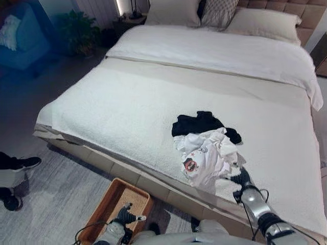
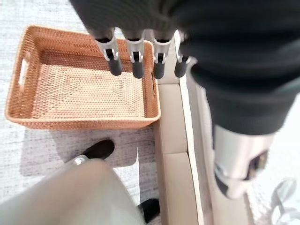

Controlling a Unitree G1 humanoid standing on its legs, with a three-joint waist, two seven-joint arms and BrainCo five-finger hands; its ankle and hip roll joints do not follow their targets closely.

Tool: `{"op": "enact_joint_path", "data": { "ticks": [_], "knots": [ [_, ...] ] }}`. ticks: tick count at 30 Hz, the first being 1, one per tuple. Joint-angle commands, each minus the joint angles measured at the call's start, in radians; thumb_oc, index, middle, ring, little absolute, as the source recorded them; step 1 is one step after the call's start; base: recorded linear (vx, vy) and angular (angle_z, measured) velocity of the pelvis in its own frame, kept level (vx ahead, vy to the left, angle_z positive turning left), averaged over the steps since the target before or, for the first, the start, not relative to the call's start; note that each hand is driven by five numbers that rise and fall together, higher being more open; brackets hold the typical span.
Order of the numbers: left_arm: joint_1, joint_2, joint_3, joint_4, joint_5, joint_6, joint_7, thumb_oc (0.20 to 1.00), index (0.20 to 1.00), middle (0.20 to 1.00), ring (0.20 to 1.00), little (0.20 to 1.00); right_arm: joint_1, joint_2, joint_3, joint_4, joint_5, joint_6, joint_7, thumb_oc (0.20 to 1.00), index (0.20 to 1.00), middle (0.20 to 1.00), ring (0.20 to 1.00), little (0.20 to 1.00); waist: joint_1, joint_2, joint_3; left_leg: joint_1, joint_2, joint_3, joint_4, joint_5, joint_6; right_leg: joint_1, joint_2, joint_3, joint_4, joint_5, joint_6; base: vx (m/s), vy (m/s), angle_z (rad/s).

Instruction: Pick up clothes into the bucket

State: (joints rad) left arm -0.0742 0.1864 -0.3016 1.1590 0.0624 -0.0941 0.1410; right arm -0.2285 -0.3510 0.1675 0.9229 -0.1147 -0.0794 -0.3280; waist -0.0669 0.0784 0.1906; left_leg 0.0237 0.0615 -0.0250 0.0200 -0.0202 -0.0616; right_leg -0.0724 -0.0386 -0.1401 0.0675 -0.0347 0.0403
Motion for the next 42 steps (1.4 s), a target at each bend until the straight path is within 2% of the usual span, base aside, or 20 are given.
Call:
{"op": "enact_joint_path", "data": {
  "ticks": [1,2,3,7,10,13,17,18,20,21,23,27,29,30,31,32,37,42],
  "knots": [
    [-0.064,0.005,-0.010,-0.002,-0.045,-0.003,0.050,1.000,1.000,1.000,1.000,1.000,-0.099,0.004,0.012,-0.004,0.040,-0.018,-0.075,1.000,1.000,1.000,1.000,1.000,0.000,-0.086,0.025,-0.083,-0.061,-0.011,0.043,-0.011,-0.003,0.051,-0.096,-0.033,-0.035,0.007,0.086,-0.04,-0.003,0.04],
    [0.009,0.024,-0.020,-0.119,-0.052,-0.025,0.045,1.000,1.000,1.000,1.000,1.000,-0.102,-0.016,-0.002,-0.017,0.044,-0.019,-0.089,1.000,1.000,1.000,1.000,1.000,0.013,-0.078,0.043,-0.103,-0.066,-0.017,0.050,-0.007,-0.001,0.037,-0.101,-0.039,-0.029,0.009,0.086,-0.04,0.000,0.05],
    [0.014,0.026,-0.021,-0.125,-0.052,-0.022,0.044,1.000,1.000,1.000,1.000,1.000,-0.099,-0.016,-0.002,-0.017,0.044,-0.019,-0.089,1.000,1.000,1.000,1.000,1.000,0.013,-0.079,0.039,-0.106,-0.066,-0.018,0.052,-0.008,-0.001,0.036,-0.101,-0.039,-0.028,0.009,0.086,-0.04,0.010,-0.01],
    [0.014,-0.001,-0.062,-0.058,-0.046,-0.021,0.081,1.000,1.000,1.000,1.000,1.000,-0.220,-0.020,0.029,0.052,0.055,-0.022,-0.153,1.000,1.000,1.000,1.000,1.000,0.034,-0.062,0.100,-0.173,-0.075,-0.034,0.065,0.008,0.001,-0.045,-0.104,-0.039,0.012,0.008,0.082,-0.04,0.011,0.07],
    [0.007,-0.005,-0.077,-0.068,-0.054,-0.026,0.101,1.000,1.000,1.000,1.000,1.000,-0.264,-0.024,0.048,0.090,0.055,-0.016,-0.170,1.000,1.000,1.000,1.000,1.000,0.042,-0.056,0.117,-0.199,-0.078,-0.040,0.068,0.014,0.002,-0.068,-0.104,-0.038,0.015,0.010,0.080,0.00,0.007,0.04],
    [0.003,-0.006,-0.112,-0.109,-0.091,-0.036,0.125,1.000,1.000,1.000,1.000,1.000,-0.369,-0.044,0.091,0.166,0.054,-0.001,-0.190,1.000,1.000,1.000,1.000,1.000,0.056,-0.039,0.168,-0.245,-0.074,-0.053,0.061,0.035,0.001,-0.122,-0.108,-0.037,0.023,0.017,0.080,-0.01,0.029,0.08],
    [-0.015,-0.008,-0.141,-0.131,-0.106,-0.037,0.132,1.000,1.000,1.000,1.000,1.000,-0.452,-0.062,0.120,0.219,0.062,0.004,-0.198,1.000,1.000,1.000,1.000,1.000,0.061,-0.031,0.206,-0.296,-0.074,-0.058,0.079,0.037,0.001,-0.172,-0.113,-0.030,0.050,0.011,0.079,-0.02,0.018,0.03],
    [-0.028,-0.005,-0.155,-0.154,-0.114,-0.037,0.142,1.000,1.000,1.000,1.000,1.000,-0.496,-0.073,0.136,0.225,0.063,0.008,-0.205,1.000,1.000,1.000,1.000,1.000,0.061,-0.030,0.241,-0.331,-0.081,-0.060,0.108,0.034,0.005,-0.208,-0.115,-0.018,0.081,0.008,0.075,-0.05,0.029,0.02],
    [-0.035,-0.005,-0.162,-0.162,-0.118,-0.039,0.146,1.000,1.000,1.000,1.000,1.000,-0.518,-0.081,0.144,0.238,0.062,0.009,-0.206,1.000,1.000,1.000,1.000,1.000,0.061,-0.027,0.255,-0.353,-0.087,-0.061,0.126,0.030,0.007,-0.230,-0.118,-0.014,0.104,0.001,0.073,-0.05,0.039,0.02],
    [-0.049,-0.005,-0.175,-0.185,-0.137,-0.043,0.159,1.000,1.000,1.000,1.000,1.000,-0.569,-0.093,0.158,0.239,0.062,0.014,-0.213,1.000,1.000,1.000,1.000,1.000,0.060,-0.020,0.294,-0.390,-0.096,-0.065,0.153,0.029,0.014,-0.277,-0.125,-0.007,0.156,-0.010,0.067,-0.05,0.050,0.03],
    [-0.075,-0.008,-0.185,-0.201,-0.150,-0.045,0.167,1.000,1.000,1.000,1.000,1.000,-0.611,-0.108,0.167,0.245,0.063,0.017,-0.220,1.000,1.000,1.000,1.000,1.000,0.059,-0.012,0.324,-0.429,-0.102,-0.071,0.174,0.029,0.019,-0.326,-0.137,-0.004,0.213,-0.028,0.061,-0.05,0.038,0.04],
    [-0.109,-0.001,-0.200,-0.250,-0.182,-0.061,0.185,1.000,1.000,1.000,1.000,1.000,-0.670,-0.137,0.185,0.251,0.068,0.015,-0.223,1.000,1.000,1.000,1.000,1.000,0.061,-0.006,0.329,-0.530,-0.127,-0.083,0.254,0.008,0.027,-0.426,-0.166,-0.002,0.313,-0.062,0.054,-0.02,0.003,0.12],
    [-0.113,0.003,-0.201,-0.272,-0.192,-0.064,0.189,1.000,1.000,1.000,1.000,1.000,-0.681,-0.145,0.190,0.250,0.065,0.015,-0.223,0.809,0.809,0.809,0.809,0.809,0.062,-0.005,0.329,-0.552,-0.130,-0.082,0.277,-0.001,0.030,-0.448,-0.171,-0.001,0.334,-0.066,0.053,0.00,0.004,0.30],
    [-0.116,0.007,-0.202,-0.288,-0.208,-0.070,0.199,1.000,1.000,1.000,1.000,1.000,-0.696,-0.148,0.194,0.251,0.064,0.014,-0.229,0.492,0.492,0.492,0.492,0.492,0.065,-0.006,0.329,-0.583,-0.135,-0.081,0.313,-0.015,0.033,-0.472,-0.178,0.003,0.356,-0.073,0.052,0.00,0.005,0.17],
    [-0.118,0.007,-0.206,-0.294,-0.216,-0.073,0.203,1.000,1.000,1.000,1.000,1.000,-0.709,-0.149,0.198,0.253,0.064,0.014,-0.235,0.313,0.313,0.313,0.313,0.313,0.066,-0.006,0.329,-0.599,-0.138,-0.078,0.334,-0.023,0.035,-0.487,-0.180,0.008,0.370,-0.075,0.052,0.00,0.005,0.13],
    [-0.122,0.011,-0.206,-0.304,-0.222,-0.073,0.208,1.000,1.000,1.000,1.000,1.000,-0.719,-0.149,0.199,0.249,0.069,0.012,-0.243,0.200,0.200,0.200,0.200,0.200,0.067,-0.008,0.329,-0.613,-0.138,-0.077,0.348,-0.029,0.037,-0.502,-0.181,0.010,0.382,-0.076,0.053,0.00,0.005,0.04],
    [-0.139,0.007,-0.211,-0.279,-0.206,-0.069,0.215,1.000,1.000,1.000,1.000,1.000,-0.730,-0.137,0.200,0.199,0.070,-0.005,-0.269,0.200,0.200,0.200,0.200,0.200,0.063,-0.021,0.329,-0.620,-0.137,-0.085,0.363,-0.032,0.036,-0.507,-0.178,0.017,0.391,-0.080,0.054,0.00,0.000,0.00],
    [-0.133,0.013,-0.197,-0.272,-0.193,-0.068,0.211,1.000,1.000,1.000,1.000,1.000,-0.740,-0.172,0.181,0.084,0.082,-0.023,-0.290,0.200,0.200,0.200,0.200,0.200,0.057,-0.032,0.329,-0.569,-0.132,-0.087,0.341,-0.031,0.026,-0.464,-0.180,0.009,0.376,-0.082,0.057,-0.01,-0.002,0.01]
  ]
}}
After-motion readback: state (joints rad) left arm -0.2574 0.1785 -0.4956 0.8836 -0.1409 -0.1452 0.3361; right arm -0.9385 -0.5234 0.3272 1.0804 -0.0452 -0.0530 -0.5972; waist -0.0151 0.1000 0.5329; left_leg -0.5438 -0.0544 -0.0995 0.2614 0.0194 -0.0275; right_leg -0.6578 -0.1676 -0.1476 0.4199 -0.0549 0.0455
